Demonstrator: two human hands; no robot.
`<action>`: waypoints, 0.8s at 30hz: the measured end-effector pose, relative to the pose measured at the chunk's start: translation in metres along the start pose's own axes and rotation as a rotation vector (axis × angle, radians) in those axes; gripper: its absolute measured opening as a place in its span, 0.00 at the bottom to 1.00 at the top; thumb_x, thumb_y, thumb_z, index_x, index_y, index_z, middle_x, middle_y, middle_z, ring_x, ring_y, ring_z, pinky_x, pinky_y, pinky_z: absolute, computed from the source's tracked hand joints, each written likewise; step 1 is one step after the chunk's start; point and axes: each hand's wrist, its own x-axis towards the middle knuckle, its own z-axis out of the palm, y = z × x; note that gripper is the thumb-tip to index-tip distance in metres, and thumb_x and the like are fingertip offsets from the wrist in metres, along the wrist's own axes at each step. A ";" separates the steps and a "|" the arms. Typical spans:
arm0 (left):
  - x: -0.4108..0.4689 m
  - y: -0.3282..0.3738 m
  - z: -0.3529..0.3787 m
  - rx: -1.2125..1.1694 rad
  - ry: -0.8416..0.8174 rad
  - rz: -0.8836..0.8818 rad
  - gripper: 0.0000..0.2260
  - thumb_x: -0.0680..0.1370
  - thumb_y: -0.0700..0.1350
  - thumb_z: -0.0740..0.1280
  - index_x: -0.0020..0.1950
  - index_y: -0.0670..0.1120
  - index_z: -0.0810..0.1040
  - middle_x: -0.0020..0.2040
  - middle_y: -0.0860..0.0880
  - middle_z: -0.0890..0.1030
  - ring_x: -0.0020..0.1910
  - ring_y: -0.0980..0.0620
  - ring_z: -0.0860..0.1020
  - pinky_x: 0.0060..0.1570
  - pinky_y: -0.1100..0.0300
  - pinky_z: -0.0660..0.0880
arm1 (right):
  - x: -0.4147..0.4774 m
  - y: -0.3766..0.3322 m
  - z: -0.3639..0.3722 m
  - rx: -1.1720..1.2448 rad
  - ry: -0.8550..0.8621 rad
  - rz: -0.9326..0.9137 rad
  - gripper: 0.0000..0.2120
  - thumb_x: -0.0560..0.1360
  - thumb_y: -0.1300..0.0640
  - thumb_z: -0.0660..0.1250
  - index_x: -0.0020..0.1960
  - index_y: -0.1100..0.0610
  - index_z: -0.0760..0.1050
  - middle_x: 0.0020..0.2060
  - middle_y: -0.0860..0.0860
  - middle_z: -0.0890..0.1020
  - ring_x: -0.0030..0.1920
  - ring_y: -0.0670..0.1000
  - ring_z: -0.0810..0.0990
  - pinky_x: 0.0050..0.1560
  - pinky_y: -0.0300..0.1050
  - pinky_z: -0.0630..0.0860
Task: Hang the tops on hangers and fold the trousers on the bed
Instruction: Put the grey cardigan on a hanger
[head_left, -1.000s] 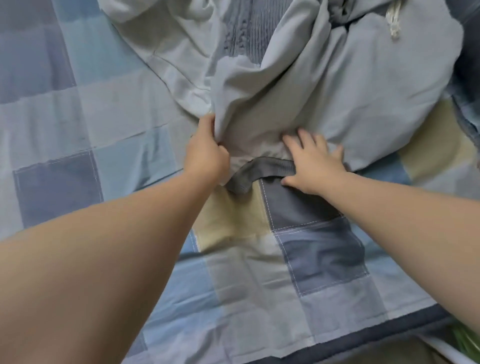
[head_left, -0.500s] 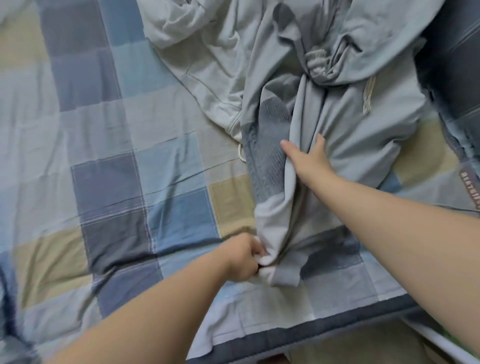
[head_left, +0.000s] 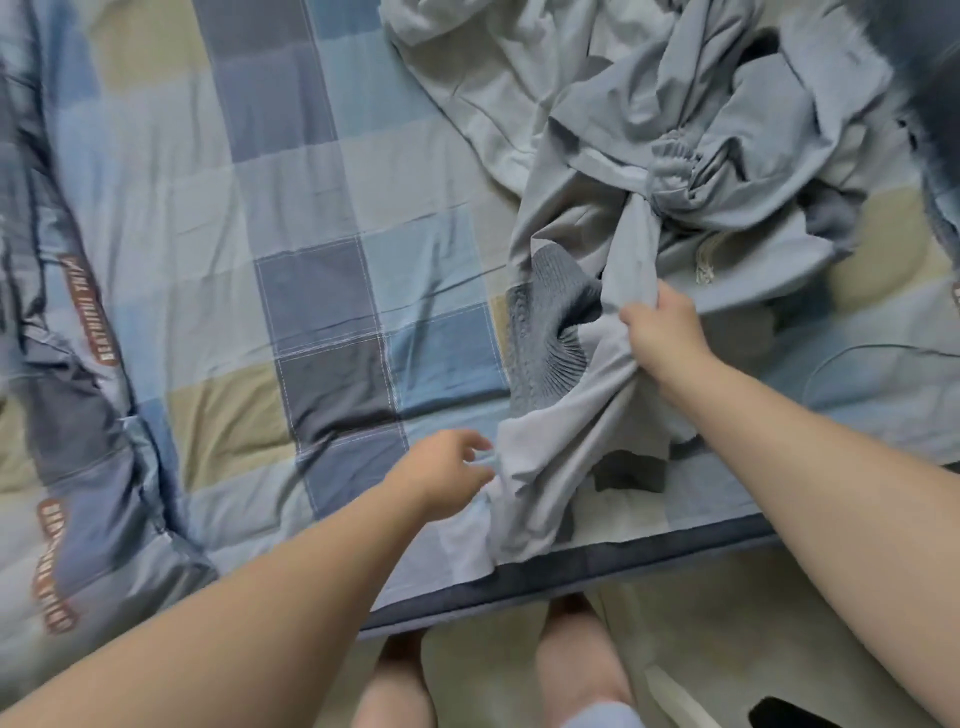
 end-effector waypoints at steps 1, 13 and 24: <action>-0.004 0.003 -0.009 -0.049 0.065 0.016 0.18 0.80 0.53 0.67 0.70 0.53 0.75 0.65 0.51 0.78 0.62 0.50 0.77 0.58 0.59 0.72 | -0.014 -0.006 -0.002 0.011 -0.001 -0.008 0.13 0.77 0.66 0.60 0.58 0.58 0.78 0.51 0.54 0.81 0.50 0.53 0.76 0.44 0.40 0.68; -0.143 0.084 -0.103 -0.958 -0.069 0.003 0.43 0.60 0.75 0.73 0.66 0.49 0.77 0.61 0.49 0.80 0.57 0.47 0.79 0.59 0.52 0.77 | -0.263 -0.108 -0.059 0.053 -0.269 -0.181 0.08 0.77 0.65 0.61 0.41 0.65 0.75 0.30 0.49 0.72 0.32 0.45 0.68 0.35 0.43 0.65; -0.318 0.053 -0.098 -0.872 -0.109 0.173 0.12 0.74 0.31 0.61 0.52 0.43 0.77 0.33 0.46 0.80 0.33 0.47 0.80 0.40 0.55 0.78 | -0.485 -0.120 -0.081 0.059 -0.382 -0.176 0.11 0.78 0.60 0.64 0.43 0.49 0.82 0.35 0.49 0.81 0.39 0.42 0.74 0.41 0.48 0.71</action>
